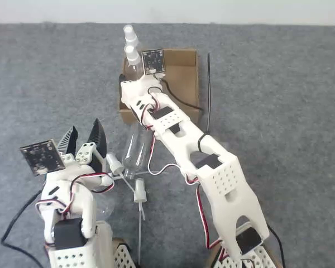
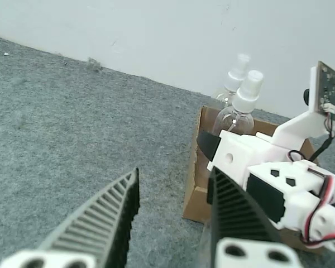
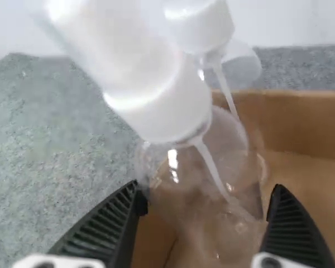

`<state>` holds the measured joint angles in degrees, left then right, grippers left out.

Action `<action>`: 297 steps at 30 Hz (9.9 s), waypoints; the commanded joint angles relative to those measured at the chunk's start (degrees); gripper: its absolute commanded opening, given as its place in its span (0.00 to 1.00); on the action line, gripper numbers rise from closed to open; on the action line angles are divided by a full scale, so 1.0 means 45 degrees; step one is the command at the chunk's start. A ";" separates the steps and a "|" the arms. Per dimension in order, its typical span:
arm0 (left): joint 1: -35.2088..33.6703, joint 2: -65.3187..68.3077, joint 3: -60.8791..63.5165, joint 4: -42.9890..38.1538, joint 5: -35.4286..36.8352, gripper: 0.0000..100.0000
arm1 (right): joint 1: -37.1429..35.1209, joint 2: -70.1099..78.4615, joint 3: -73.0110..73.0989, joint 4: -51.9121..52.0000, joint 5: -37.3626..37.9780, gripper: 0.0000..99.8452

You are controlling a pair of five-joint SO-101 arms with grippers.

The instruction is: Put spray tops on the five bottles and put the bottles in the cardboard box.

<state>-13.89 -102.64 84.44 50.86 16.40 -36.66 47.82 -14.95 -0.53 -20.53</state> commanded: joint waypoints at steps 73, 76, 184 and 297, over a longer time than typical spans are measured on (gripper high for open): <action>-0.2852 -0.0137 -0.1084 -0.0488 -0.1074 0.19 | -0.2022 -1.3138 -0.0586 2.0816 -0.0098 0.16; -0.3595 -0.0137 -0.0967 0.0078 -0.1074 0.19 | -0.2706 -1.3177 -0.0586 2.1382 -0.0117 0.15; -0.4239 -0.0137 0.0361 0.0508 -0.1153 0.19 | 0.4737 -0.4327 0.0137 1.9624 -0.2794 0.11; -0.4220 -0.0137 0.0537 0.0449 -0.1172 0.19 | 0.5226 -0.8918 0.8127 1.5932 0.4571 0.21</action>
<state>-32.70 -102.64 87.60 52.79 11.74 -13.01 8.79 22.24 72.26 0.66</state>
